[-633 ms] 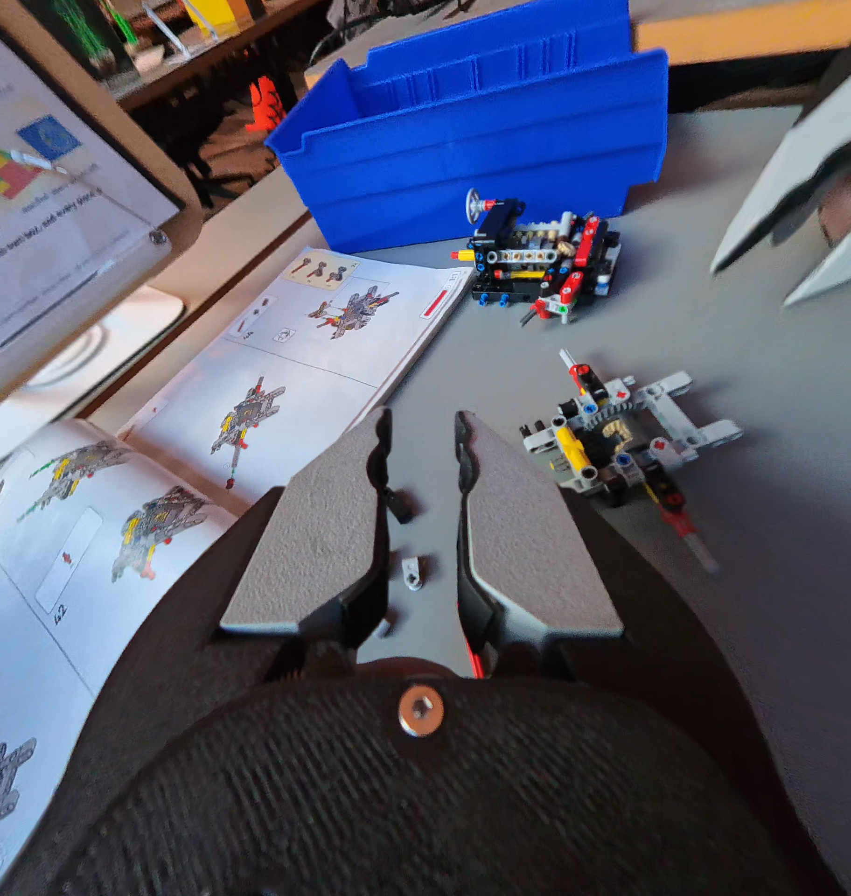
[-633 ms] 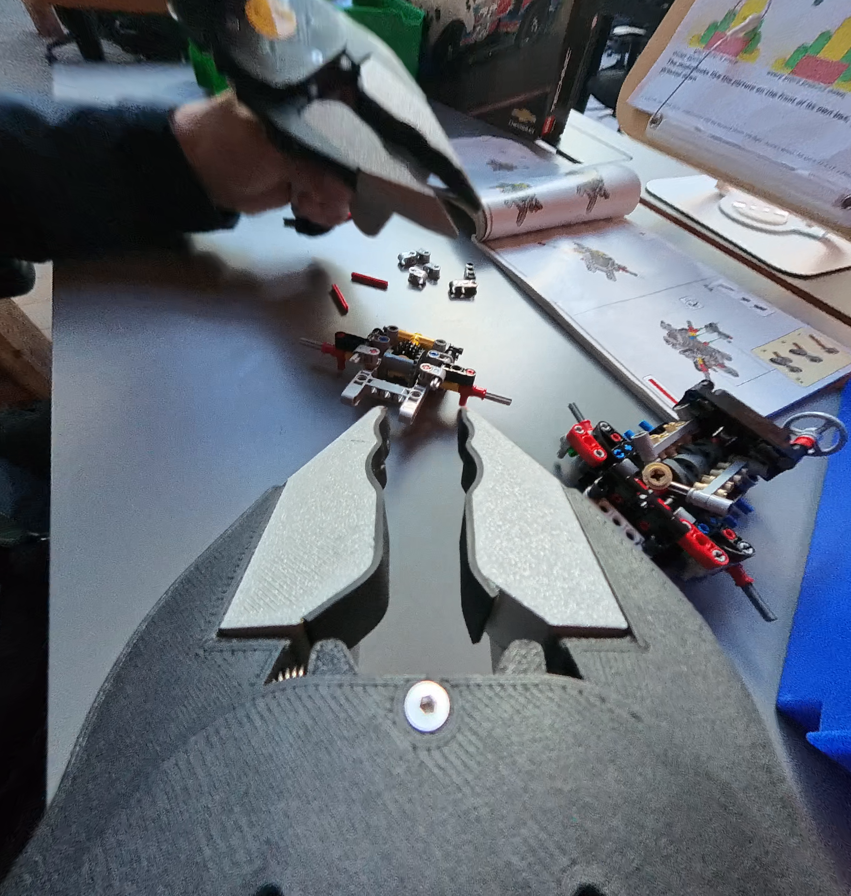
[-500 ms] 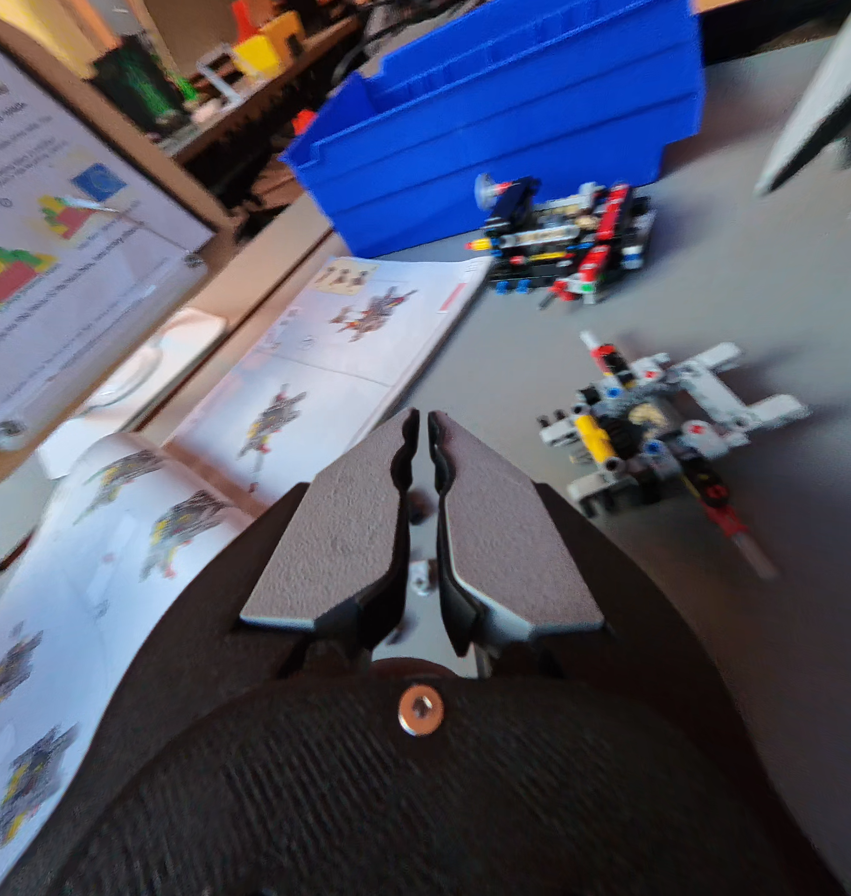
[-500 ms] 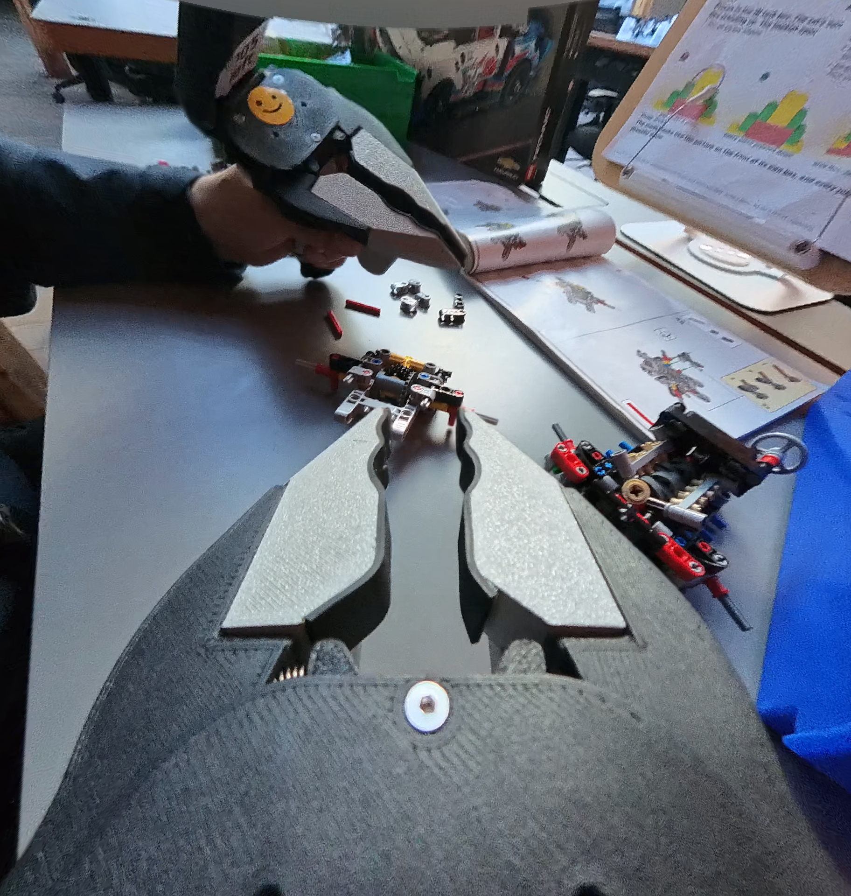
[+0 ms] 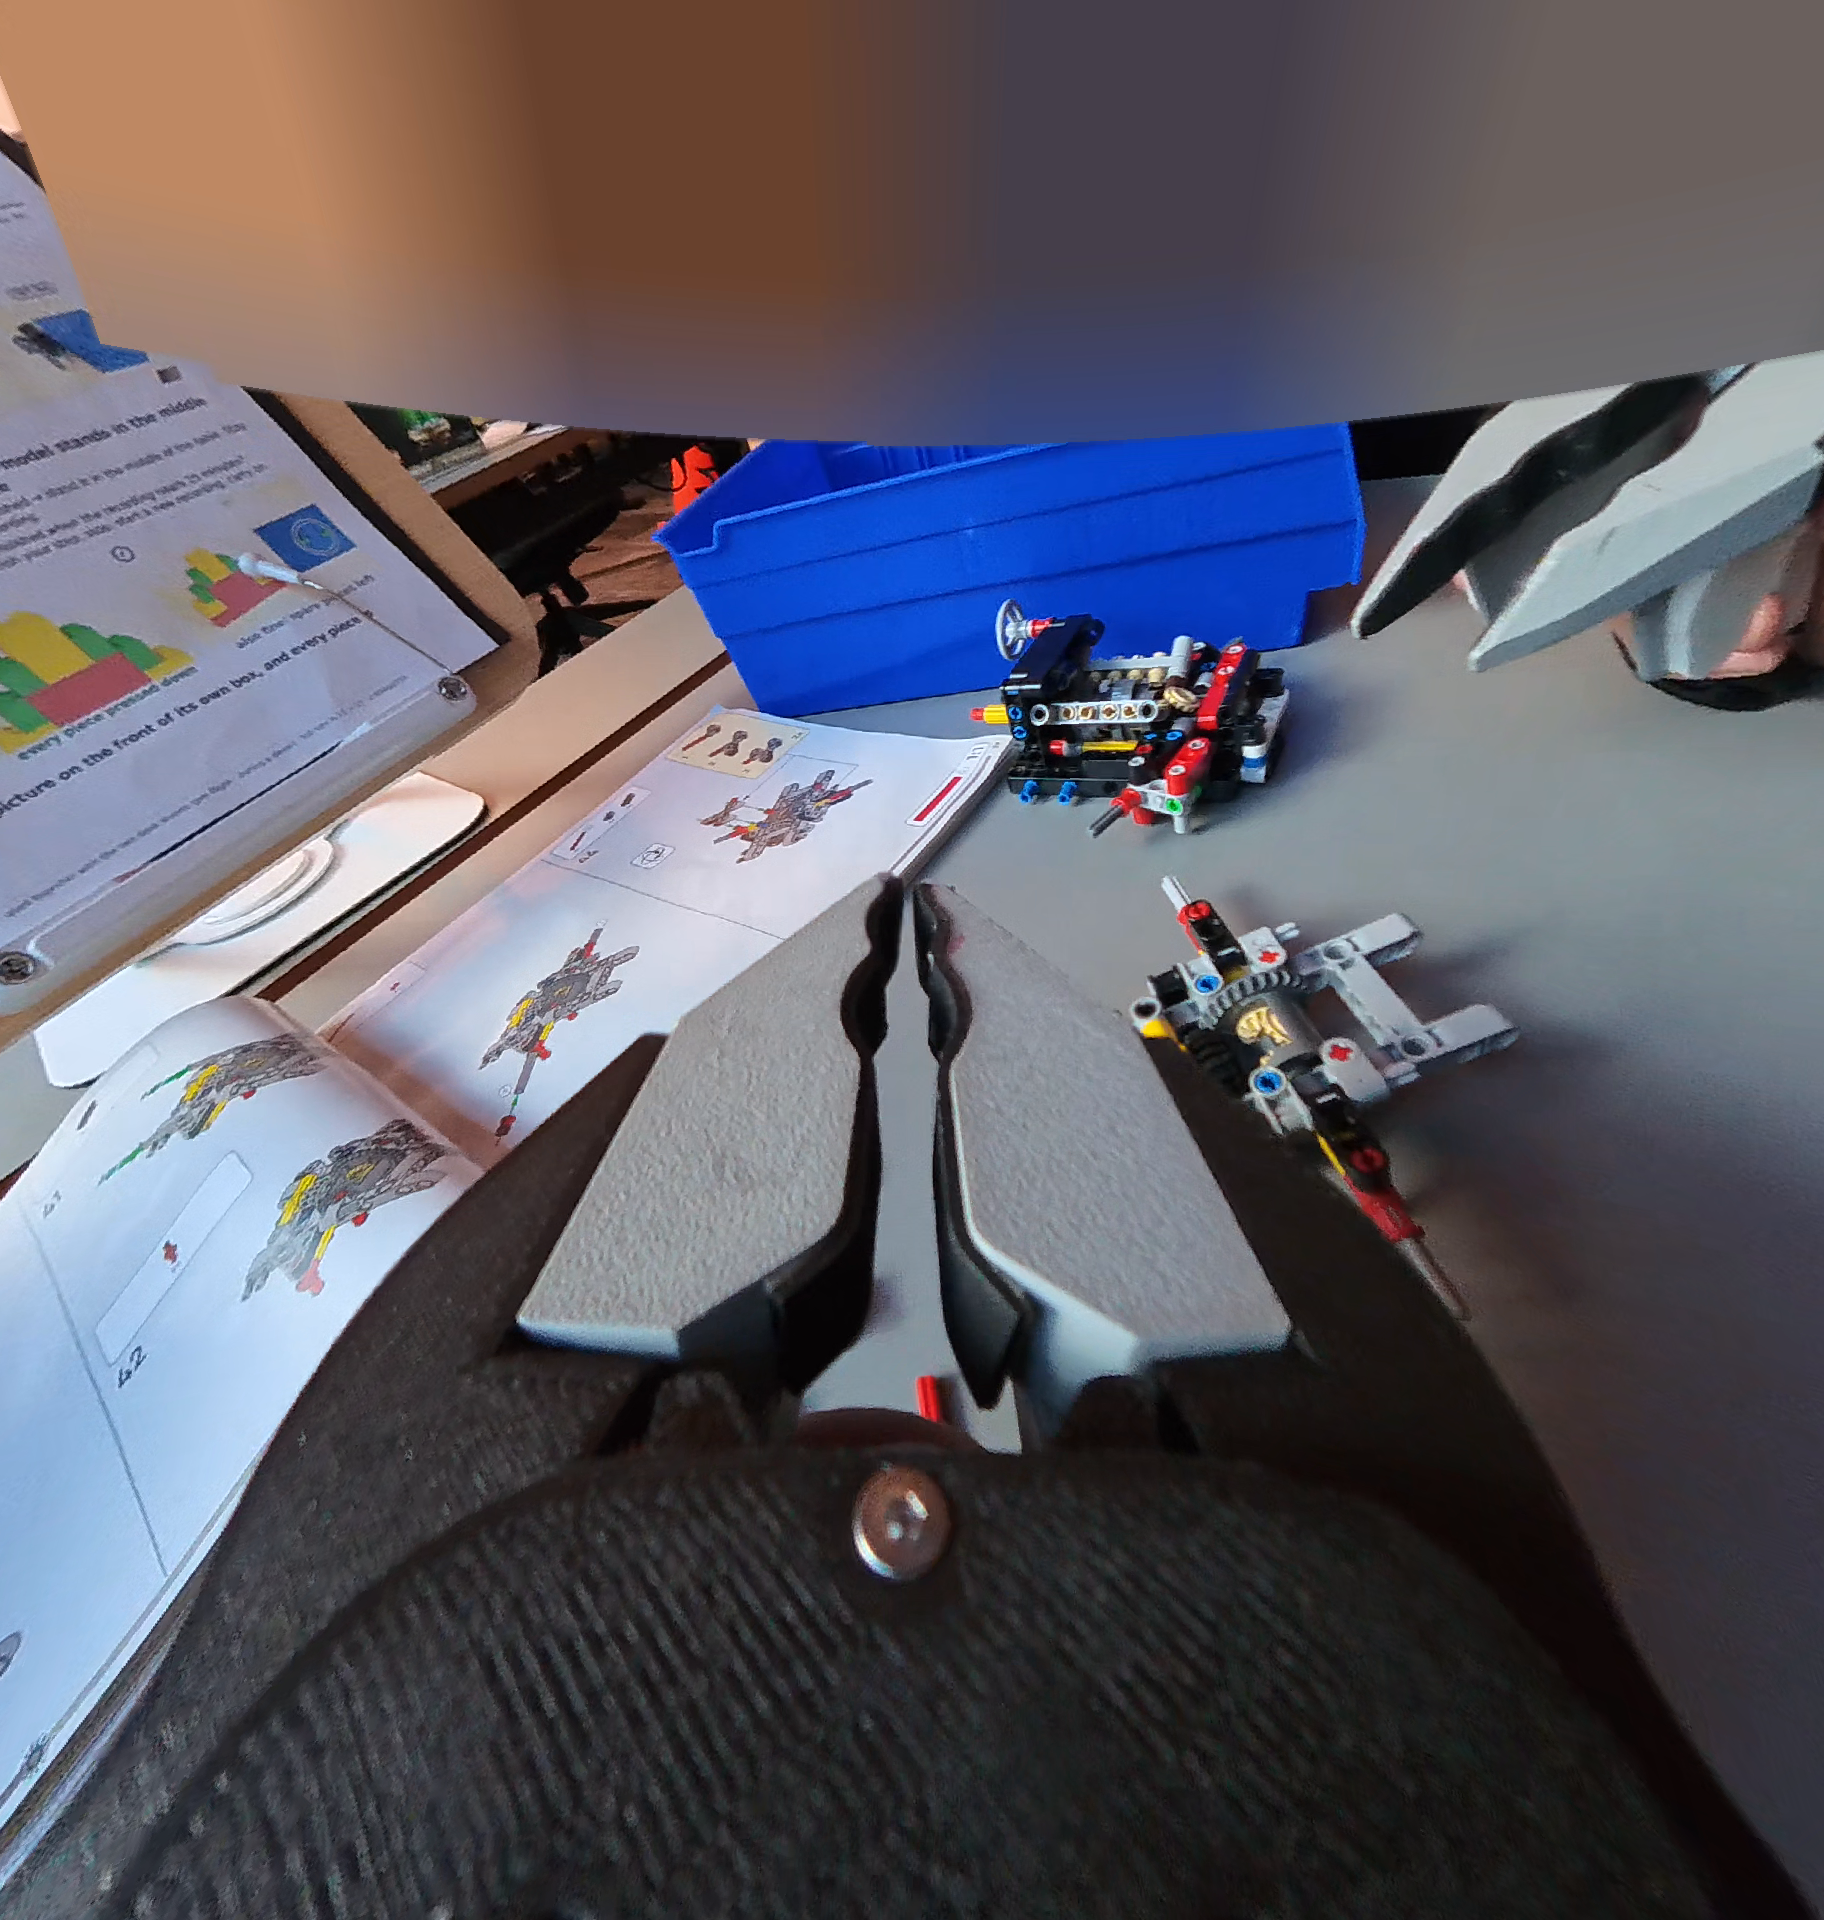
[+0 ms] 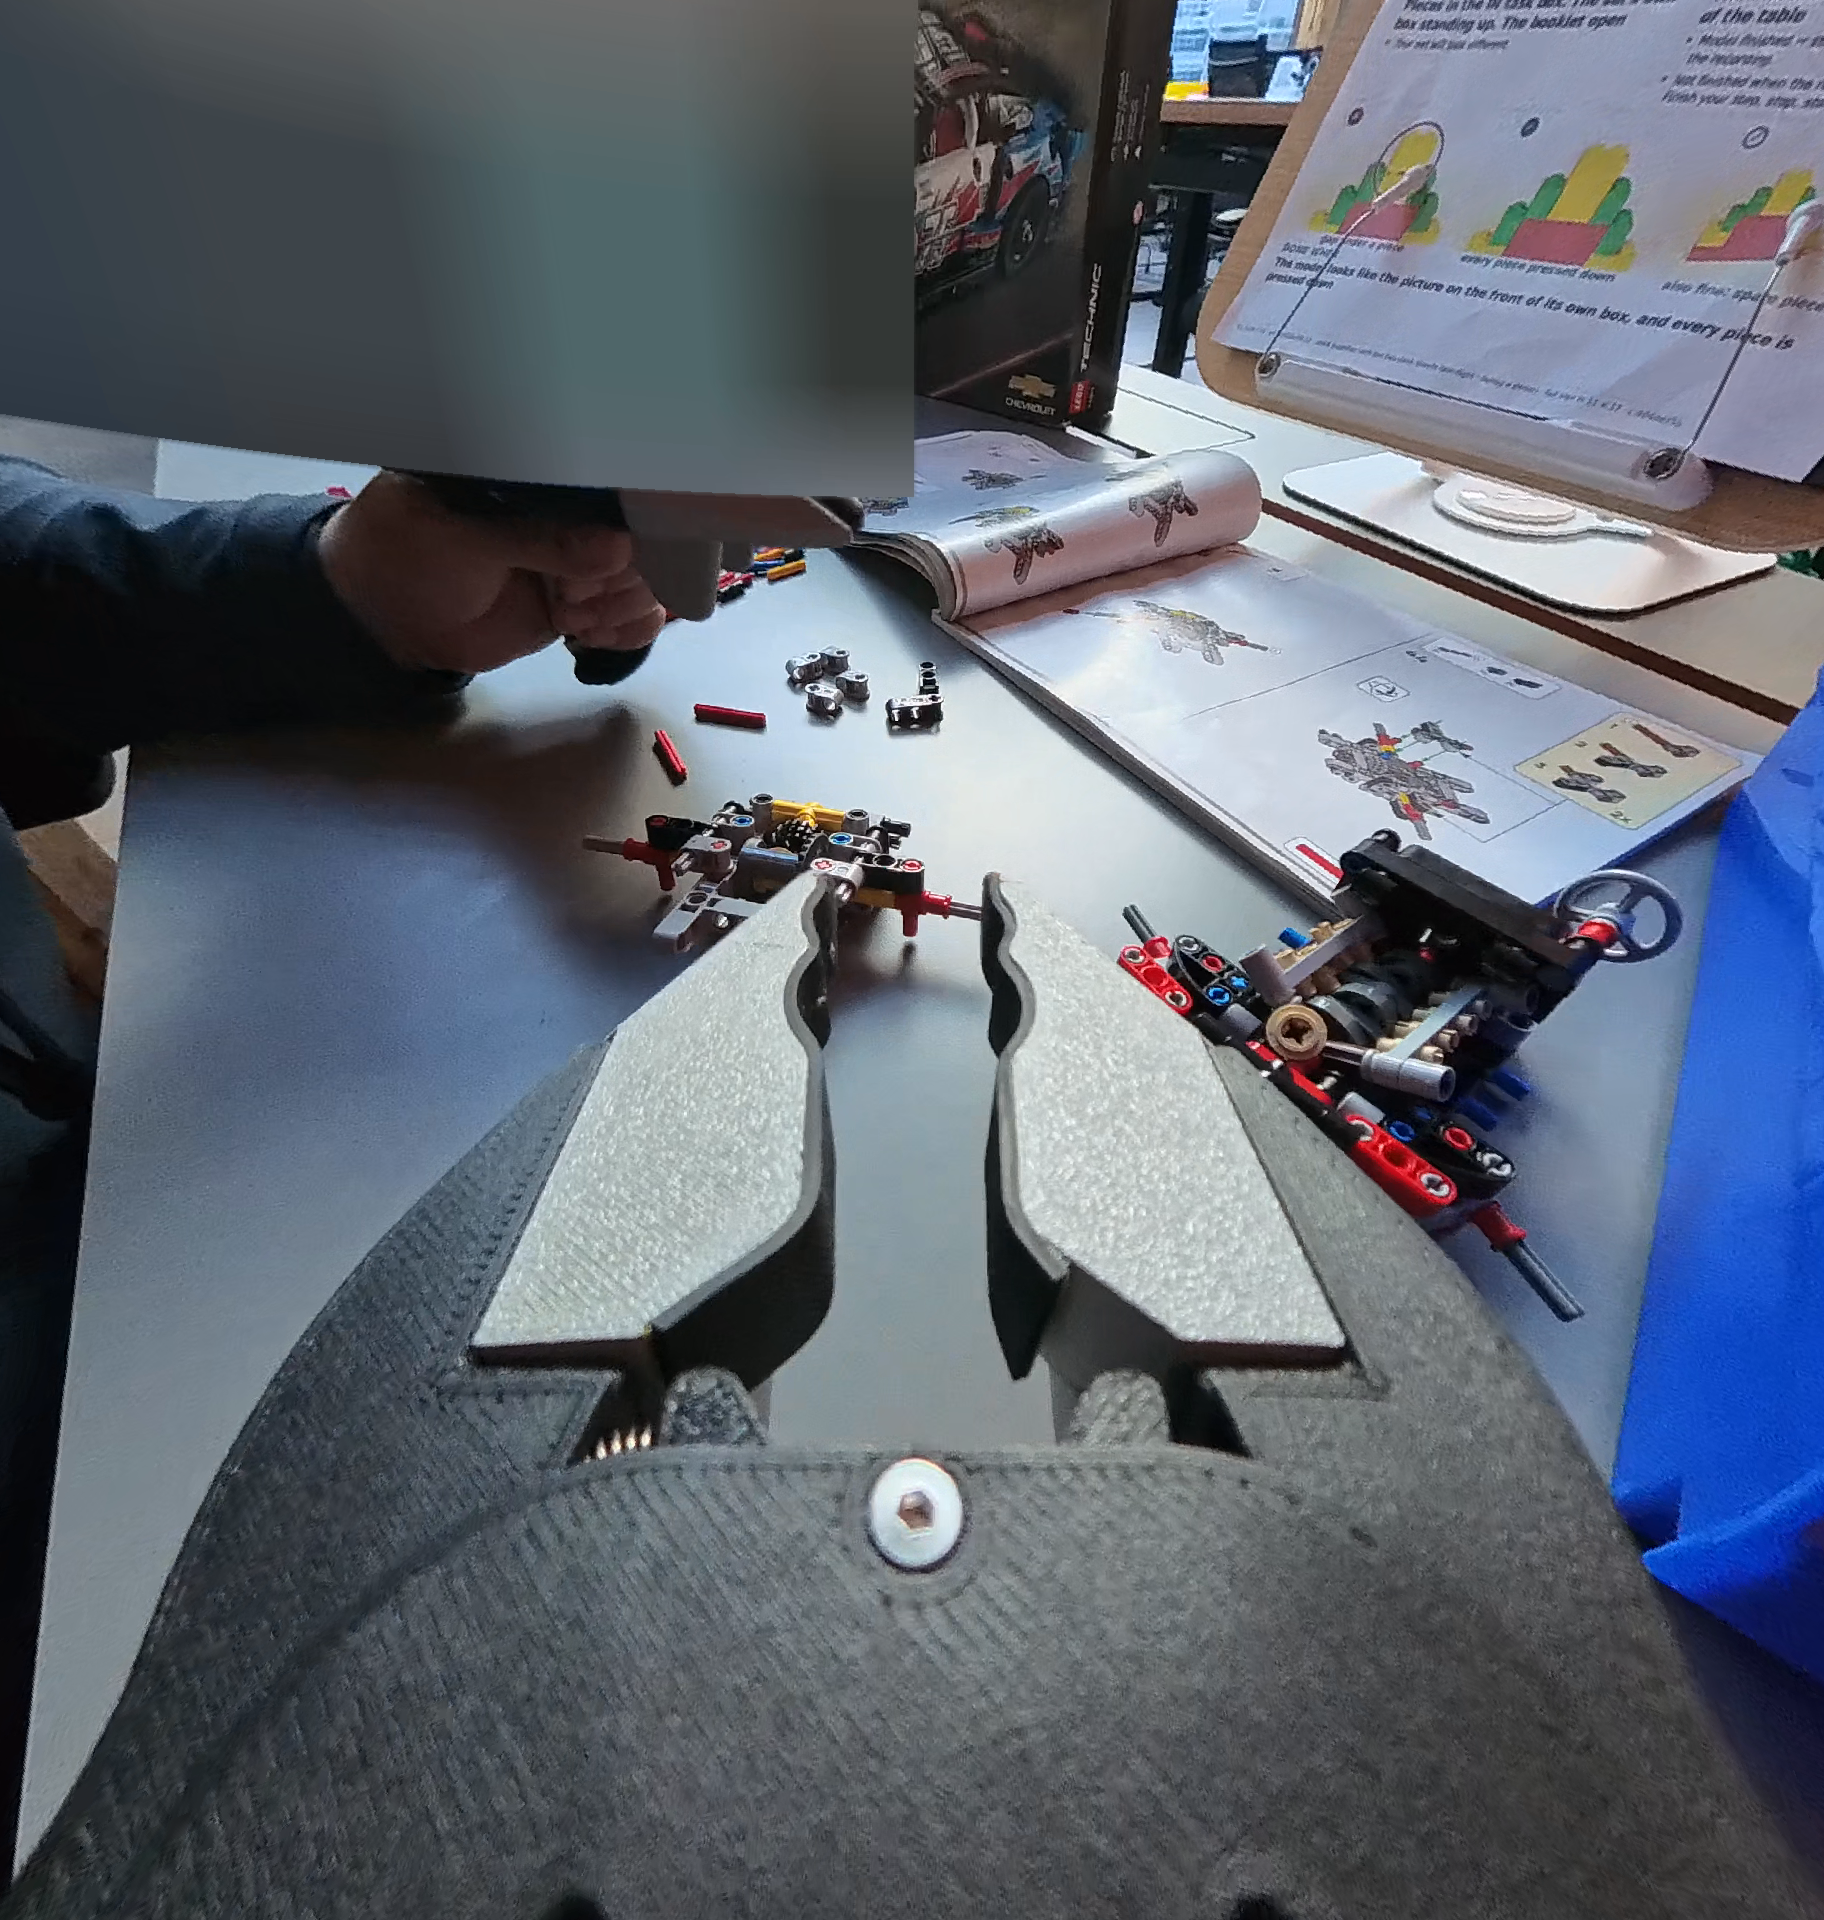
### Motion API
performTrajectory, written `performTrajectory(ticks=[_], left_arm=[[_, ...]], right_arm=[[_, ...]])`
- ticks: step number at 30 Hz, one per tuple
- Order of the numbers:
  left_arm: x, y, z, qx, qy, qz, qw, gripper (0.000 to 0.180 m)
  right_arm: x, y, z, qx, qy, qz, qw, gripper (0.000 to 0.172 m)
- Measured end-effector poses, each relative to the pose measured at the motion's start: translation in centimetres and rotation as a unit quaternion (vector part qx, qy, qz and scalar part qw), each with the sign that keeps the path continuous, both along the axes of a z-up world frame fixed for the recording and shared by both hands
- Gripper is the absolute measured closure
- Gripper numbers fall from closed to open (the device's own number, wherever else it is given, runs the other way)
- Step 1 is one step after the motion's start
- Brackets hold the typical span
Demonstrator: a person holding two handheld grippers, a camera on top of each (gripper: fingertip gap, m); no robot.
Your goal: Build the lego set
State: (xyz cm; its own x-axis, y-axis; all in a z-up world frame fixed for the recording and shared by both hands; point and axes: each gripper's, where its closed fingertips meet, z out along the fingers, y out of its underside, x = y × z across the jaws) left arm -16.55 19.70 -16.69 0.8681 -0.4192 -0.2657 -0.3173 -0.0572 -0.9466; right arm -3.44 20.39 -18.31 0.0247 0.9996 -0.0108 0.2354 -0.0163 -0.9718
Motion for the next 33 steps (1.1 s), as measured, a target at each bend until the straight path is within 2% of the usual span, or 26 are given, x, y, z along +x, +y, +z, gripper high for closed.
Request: performTrajectory(ticks=[6, 10, 15, 17, 19, 21, 25, 33], left_arm=[[0.2, 0.4, -0.8, -0.009, 0.004, -0.002, 1.0, 0.18], [0.3, 0.5, -0.6, 0.002, 0.003, -0.003, 1.0, 0.18], [0.3, 0.5, -0.7, 0.002, 0.009, -0.002, 1.0, 0.18], [0.3, 0.5, -0.7, 0.002, 0.011, -0.001, 1.0, 0.18], [0.3, 0.5, -0.8, 0.0, 0.013, -0.002, 1.0, 0.18], [0.3, 0.5, -0.9, 0.001, 0.019, 0.0, 1.0, 0.18], [0.2, 0.4, -0.8, 0.002, 0.031, 0.004, 0.999, 0.18], [0.0, 0.4, -1.8, -0.03, 0.047, 0.01, 0.998, 0.18]], right_arm=[[0.3, -0.3, 0.7, 0.019, 0.02, 0.003, 1.0, 0.149], [1.1, 0.1, 2.5, 0.057, 0.059, -0.026, 0.996, 0.149], [3.8, 1.9, 5.8, 0.087, 0.147, -0.096, 0.981, 0.167], [3.5, 1.9, 5.3, 0.065, 0.14, -0.082, 0.985, 0.17], [2.2, 2.0, 2.4, 0.028, 0.065, -0.064, 0.995, 0.172], [1.3, 1.8, 0.3, 0.03, 0.005, -0.056, 0.998, 0.172], [0.8, 1.1, 0.3, 0.073, 0.003, -0.05, 0.996, 0.172], [1.0, 1.5, 0.5, 0.051, 0.011, -0.052, 0.997, 0.172]])
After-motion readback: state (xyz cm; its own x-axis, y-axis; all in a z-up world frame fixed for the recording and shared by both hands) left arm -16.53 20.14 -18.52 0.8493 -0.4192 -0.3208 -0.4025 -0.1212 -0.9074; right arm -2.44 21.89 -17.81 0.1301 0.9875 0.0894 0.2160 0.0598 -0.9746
